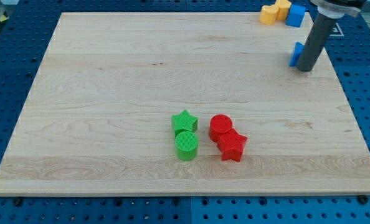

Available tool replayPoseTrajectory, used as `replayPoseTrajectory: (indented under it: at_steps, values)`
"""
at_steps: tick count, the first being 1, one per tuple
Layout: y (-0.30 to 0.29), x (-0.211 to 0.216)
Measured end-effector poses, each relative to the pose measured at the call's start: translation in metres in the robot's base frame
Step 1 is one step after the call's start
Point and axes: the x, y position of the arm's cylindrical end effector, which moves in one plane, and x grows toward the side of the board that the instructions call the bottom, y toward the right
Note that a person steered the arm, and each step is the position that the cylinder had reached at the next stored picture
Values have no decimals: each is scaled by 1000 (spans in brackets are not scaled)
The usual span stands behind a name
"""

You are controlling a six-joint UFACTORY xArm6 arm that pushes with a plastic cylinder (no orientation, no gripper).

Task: Move the blue triangle close to the blue cube

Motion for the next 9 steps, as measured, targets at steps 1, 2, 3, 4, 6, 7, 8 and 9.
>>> replayPoseTrajectory:
  at_steps: [1, 2, 3, 4, 6, 7, 8, 9]
  values:
    - [0, -21]
    - [-2, -45]
    - [-13, -59]
    - [-27, -59]
    - [-31, -76]
    - [-31, -94]
    - [-31, -107]
    - [-31, -113]
